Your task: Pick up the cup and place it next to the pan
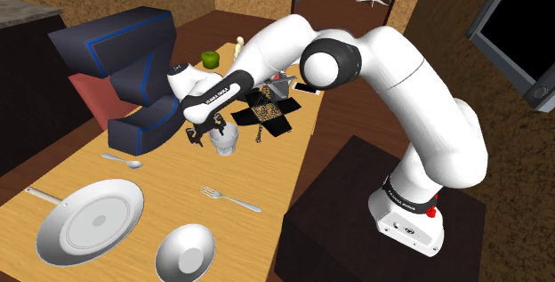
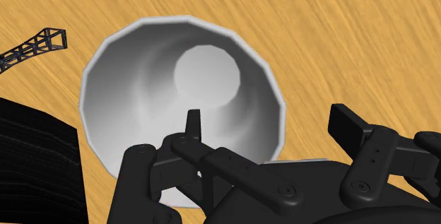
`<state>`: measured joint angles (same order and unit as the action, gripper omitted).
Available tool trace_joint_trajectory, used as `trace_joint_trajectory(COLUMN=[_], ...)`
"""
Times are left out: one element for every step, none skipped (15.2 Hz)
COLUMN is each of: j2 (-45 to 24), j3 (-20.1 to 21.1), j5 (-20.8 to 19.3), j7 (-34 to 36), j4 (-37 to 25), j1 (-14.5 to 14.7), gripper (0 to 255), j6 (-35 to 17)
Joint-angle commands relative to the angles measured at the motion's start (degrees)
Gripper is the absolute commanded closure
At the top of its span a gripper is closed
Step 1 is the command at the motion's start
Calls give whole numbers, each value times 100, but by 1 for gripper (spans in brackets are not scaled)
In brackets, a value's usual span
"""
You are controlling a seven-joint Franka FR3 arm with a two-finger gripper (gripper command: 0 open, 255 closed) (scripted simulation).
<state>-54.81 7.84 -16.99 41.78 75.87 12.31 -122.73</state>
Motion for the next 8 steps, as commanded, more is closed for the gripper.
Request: trace_joint_trajectory(j2=[-2, -2, -1, -1, -2, -2, -2, -2], j3=[0, 0, 0, 0, 0, 0, 0, 0], j5=[-1, -1, 0, 0, 0, 0, 0, 0], j7=[0, 0, 0, 0, 0, 0, 0, 0], j4=[1, 1, 1, 1, 1, 1, 1, 1], j1=[0, 0, 0, 0, 0, 0, 0, 0], gripper=[0, 0, 0, 255, 255, 255, 255, 255], j6=[-4, -4, -3, -3, -3, -3, -3, -3])
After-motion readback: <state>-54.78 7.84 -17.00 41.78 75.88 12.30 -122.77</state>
